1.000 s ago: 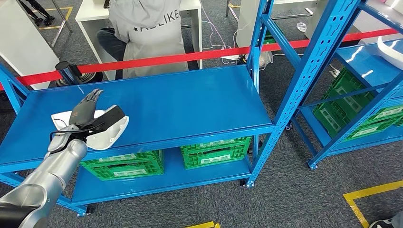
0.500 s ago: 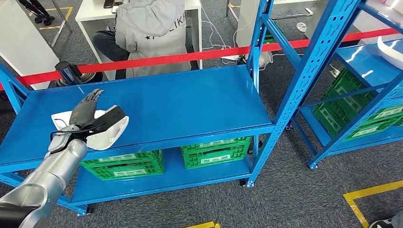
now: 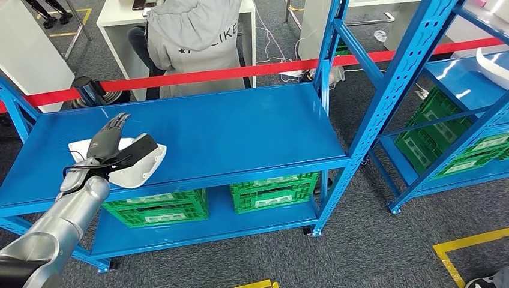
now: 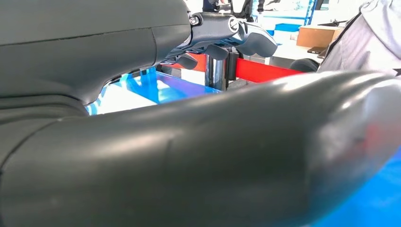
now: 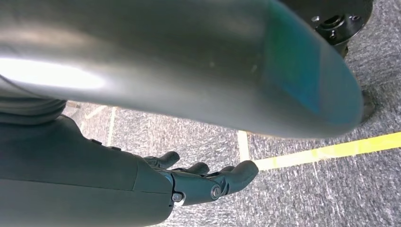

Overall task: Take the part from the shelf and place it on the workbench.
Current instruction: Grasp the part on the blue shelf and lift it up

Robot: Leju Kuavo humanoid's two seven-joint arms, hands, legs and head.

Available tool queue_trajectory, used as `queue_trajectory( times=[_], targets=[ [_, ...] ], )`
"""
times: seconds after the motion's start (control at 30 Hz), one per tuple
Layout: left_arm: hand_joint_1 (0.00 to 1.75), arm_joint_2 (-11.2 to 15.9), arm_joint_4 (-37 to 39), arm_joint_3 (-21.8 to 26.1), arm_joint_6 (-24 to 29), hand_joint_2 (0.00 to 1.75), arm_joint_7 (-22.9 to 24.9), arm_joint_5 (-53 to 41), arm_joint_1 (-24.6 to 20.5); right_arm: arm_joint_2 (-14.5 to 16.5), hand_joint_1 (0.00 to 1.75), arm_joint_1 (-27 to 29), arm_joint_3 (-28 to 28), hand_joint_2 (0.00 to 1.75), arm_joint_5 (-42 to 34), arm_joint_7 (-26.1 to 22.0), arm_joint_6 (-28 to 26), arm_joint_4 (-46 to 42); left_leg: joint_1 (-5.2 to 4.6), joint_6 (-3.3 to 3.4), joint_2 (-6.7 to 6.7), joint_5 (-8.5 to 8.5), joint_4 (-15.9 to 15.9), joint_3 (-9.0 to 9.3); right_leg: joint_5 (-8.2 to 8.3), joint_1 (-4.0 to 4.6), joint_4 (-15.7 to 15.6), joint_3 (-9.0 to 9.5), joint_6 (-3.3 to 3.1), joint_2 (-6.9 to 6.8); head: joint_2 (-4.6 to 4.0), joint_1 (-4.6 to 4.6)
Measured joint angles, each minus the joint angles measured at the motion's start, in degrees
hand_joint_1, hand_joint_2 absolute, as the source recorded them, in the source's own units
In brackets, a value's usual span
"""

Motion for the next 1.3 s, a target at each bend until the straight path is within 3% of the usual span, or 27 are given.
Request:
queue_trajectory(
  times=[0.07, 0.13, 0.17, 0.2, 0.23, 0.27, 0.33, 0.37, 0.47, 0.53, 0.57, 0.63, 0.67, 0.7, 0.73, 0.8, 0.87, 0.93, 1.03, 1.07, 1.17, 1.2, 1.23, 1.3],
  targets=[
    [0.00, -0.10, -0.01, 0.01, 0.06, 0.00, -0.03, 0.00, -0.09, -0.04, 0.00, -0.01, 0.00, 0.00, 0.00, 0.00, -0.04, -0.01, 0.48, 0.31, 0.14, 0.40, -0.50, 0.25, -2.63, -0.11, 4.51, -2.09, 0.59, 0.01, 0.00, 0.18],
    [0.00, -0.16, 0.04, 0.02, 0.10, 0.00, -0.02, -0.01, 0.00, -0.04, 0.00, 0.04, 0.00, 0.00, 0.00, 0.02, -0.06, -0.01, 0.63, 0.30, 0.20, 0.39, -0.47, 0.13, -6.27, -0.57, 12.68, -6.10, 1.20, -0.01, 0.00, 0.35],
    [0.00, -0.19, 0.08, 0.02, 0.10, 0.00, -0.02, -0.04, 0.12, -0.04, 0.00, 0.08, 0.00, 0.00, 0.00, 0.02, -0.07, -0.01, 0.72, 0.19, 0.20, 0.32, -0.41, 0.10, -7.03, -0.88, 15.63, -7.66, 1.48, -0.02, 0.00, 0.37],
    [0.00, -0.22, 0.10, 0.02, 0.10, 0.00, -0.02, -0.08, 0.23, -0.05, 0.00, 0.10, 0.00, 0.00, 0.00, 0.02, -0.08, -0.01, 0.87, -0.02, 0.17, 0.18, -0.29, 0.10, -6.65, -1.15, 16.47, -8.21, 1.76, -0.03, 0.00, 0.38],
    [0.00, -0.26, 0.11, 0.02, 0.11, 0.00, -0.02, -0.11, 0.29, -0.06, 0.00, 0.10, -0.01, 0.00, 0.00, 0.02, -0.08, -0.01, 1.11, -0.32, 0.11, -0.04, -0.09, 0.16, -5.15, -1.40, 14.65, -7.42, 2.03, -0.05, 0.00, 0.39],
    [0.00, -0.31, 0.11, 0.02, 0.11, 0.00, -0.03, -0.15, 0.29, -0.08, 0.00, 0.07, -0.01, 0.00, 0.00, 0.01, -0.09, -0.01, 1.38, -0.71, 0.04, -0.36, 0.23, 0.24, -2.93, -1.65, 10.67, -5.51, 2.33, -0.11, 0.00, 0.40],
    [0.00, -0.32, 0.11, 0.04, 0.13, 0.00, -0.05, -0.16, 0.14, -0.01, 0.00, 0.01, -0.03, 0.00, -0.01, -0.02, -0.09, 0.00, 1.61, -1.65, -0.07, -1.13, 1.01, 0.14, -0.49, -1.82, 3.33, -1.86, 2.45, -0.01, 0.00, 0.58],
    [0.00, -0.30, 0.11, 0.05, 0.13, 0.00, -0.05, -0.16, 0.06, 0.04, 0.00, 0.01, -0.04, 0.00, -0.01, -0.01, -0.09, 0.01, 1.54, -2.07, -0.12, -1.42, 1.24, 0.07, -0.29, -1.82, 1.52, -1.00, 2.16, 0.08, 0.00, 0.61],
    [0.00, -0.31, 0.10, 0.07, 0.17, 0.00, -0.13, -0.17, 0.02, 0.06, 0.00, 0.01, -0.07, 0.00, 0.00, 0.01, -0.15, 0.01, 1.52, -3.17, -0.27, -1.68, 0.79, 0.31, -0.93, -1.62, 1.21, -0.86, 0.60, 0.24, 0.00, 0.53],
    [0.00, -0.26, 0.09, 0.09, 0.24, 0.00, -0.23, -0.17, -0.04, 0.03, 0.00, -0.02, -0.07, 0.00, 0.00, -0.03, -0.20, -0.01, 1.66, -3.71, -0.25, -2.80, 2.49, -0.29, -1.14, -1.67, 1.04, -0.44, -0.28, 0.23, -0.01, 0.39],
    [0.00, -0.19, 0.09, 0.10, 0.27, 0.00, -0.27, -0.17, -0.07, 0.03, 0.00, -0.04, -0.07, 0.00, 0.00, -0.04, -0.20, -0.01, 1.64, -3.84, -0.22, -4.13, 5.23, -1.60, -1.27, -1.69, 0.96, -0.20, -0.65, 0.23, -0.01, 0.26],
    [0.00, -0.13, 0.19, 0.14, 0.29, 0.00, -0.31, -0.18, 0.01, 0.03, 0.00, -0.03, -0.08, 0.00, 0.00, -0.03, -0.20, -0.01, 1.52, -3.86, -0.20, -7.22, 13.30, -6.00, -1.59, -1.48, 0.95, 0.09, -1.14, 0.24, 0.00, 0.07],
    [0.00, -0.11, 0.27, 0.15, 0.29, 0.00, -0.30, -0.20, 0.16, 0.03, 0.00, -0.03, -0.09, 0.00, 0.00, -0.02, -0.20, -0.01, 1.47, -3.79, -0.20, -7.95, 16.54, -8.07, -1.73, -1.33, 0.96, 0.22, -1.29, 0.25, 0.00, 0.02],
    [0.00, -0.11, 0.33, 0.15, 0.29, 0.00, -0.30, -0.25, 0.31, 0.03, 0.00, -0.01, -0.10, 0.00, 0.00, -0.01, -0.20, -0.01, 1.45, -3.63, -0.19, -7.54, 17.83, -9.27, -1.88, -1.18, 0.96, 0.40, -1.39, 0.27, 0.00, 0.00],
    [0.00, -0.10, 0.38, 0.16, 0.29, 0.00, -0.30, -0.32, 0.40, 0.03, 0.00, 0.01, -0.11, 0.00, 0.00, 0.00, -0.19, -0.01, 1.40, -3.36, -0.19, -5.94, 16.79, -9.32, -2.04, -1.02, 0.97, 0.65, -1.43, 0.30, 0.00, -0.01],
    [0.00, -0.04, 0.40, 0.22, 0.29, 0.00, -0.26, -0.46, 0.29, 0.05, 0.00, 0.02, -0.13, 0.00, 0.00, 0.00, -0.18, -0.01, 1.11, -2.53, -0.19, -1.16, 9.59, -6.75, -2.39, -0.81, 0.97, 1.24, -1.35, 0.36, 0.00, -0.03],
    [0.00, 0.05, 0.42, 0.38, 0.29, 0.00, -0.09, -0.52, -0.03, 0.10, 0.00, -0.07, -0.14, 0.00, 0.02, -0.03, -0.13, 0.01, 0.64, -1.87, -0.18, 1.23, 3.35, -4.13, -2.62, -0.66, 1.00, 1.41, -0.95, 0.42, 0.00, -0.02],
    [0.00, 0.15, 0.43, 0.52, 0.29, 0.00, 0.22, -0.53, -0.20, 0.13, 0.00, -0.13, -0.20, 0.00, 0.11, -0.04, -0.08, 0.01, 0.30, -1.60, -0.27, 1.14, 1.81, -3.43, -2.64, -0.67, 0.90, 1.32, -0.30, 0.45, 0.00, -0.03],
    [0.00, 0.32, 0.45, 0.65, 0.22, 0.00, 1.13, -0.55, -0.37, 0.05, 0.00, -0.14, -0.38, 0.00, 0.27, -0.05, 0.02, -0.01, 0.67, -0.90, -0.35, 1.48, 1.06, -2.89, -3.45, -0.63, 1.94, 0.91, 0.71, 0.34, 0.00, 0.08],
    [0.00, 0.40, 0.51, 0.76, 0.14, 0.00, 1.61, -0.56, -0.52, 0.01, 0.00, -0.17, -0.41, 0.00, 0.31, -0.05, 0.08, -0.01, 0.85, -0.65, -0.28, 1.57, 0.81, -2.67, -4.58, -0.64, 4.10, -0.14, 0.99, 0.28, 0.00, 0.20],
    [0.00, 0.91, 0.93, 1.26, -0.58, 0.00, 3.50, -0.65, -0.82, -0.03, 0.00, -0.12, -0.50, 0.00, 0.36, -0.06, 0.29, -0.01, 0.92, -0.27, -0.09, 1.41, 0.81, -2.56, -8.62, -0.96, 14.56, -5.79, 1.54, 0.10, -0.01, 0.46],
    [0.00, 1.16, 1.14, 1.36, -0.97, 0.00, 4.16, -0.73, -0.83, -0.04, 0.00, -0.05, -0.52, 0.00, 0.38, -0.06, 0.34, -0.01, 0.92, -0.27, -0.08, 1.29, 0.90, -2.55, -8.66, -1.04, 16.24, -6.93, 1.63, 0.05, -0.01, 0.47],
    [0.00, 1.45, 1.32, 1.42, -1.35, 0.00, 4.77, -0.86, -0.84, -0.08, 0.00, -0.01, -0.55, 0.00, 0.43, -0.06, 0.38, -0.01, 0.95, -0.34, -0.10, 1.15, 1.03, -2.52, -7.65, -1.11, 15.80, -7.01, 1.67, 0.01, -0.01, 0.47],
    [0.00, 2.05, 1.57, 1.46, -1.99, 0.00, 5.66, -1.11, -0.92, -0.20, 0.00, -0.02, -0.56, 0.00, 0.51, -0.06, 0.43, -0.01, 1.03, -0.73, -0.17, 0.68, 1.49, -2.40, -3.75, -1.28, 9.02, -4.12, 1.58, -0.09, 0.00, 0.49]
  ],
)
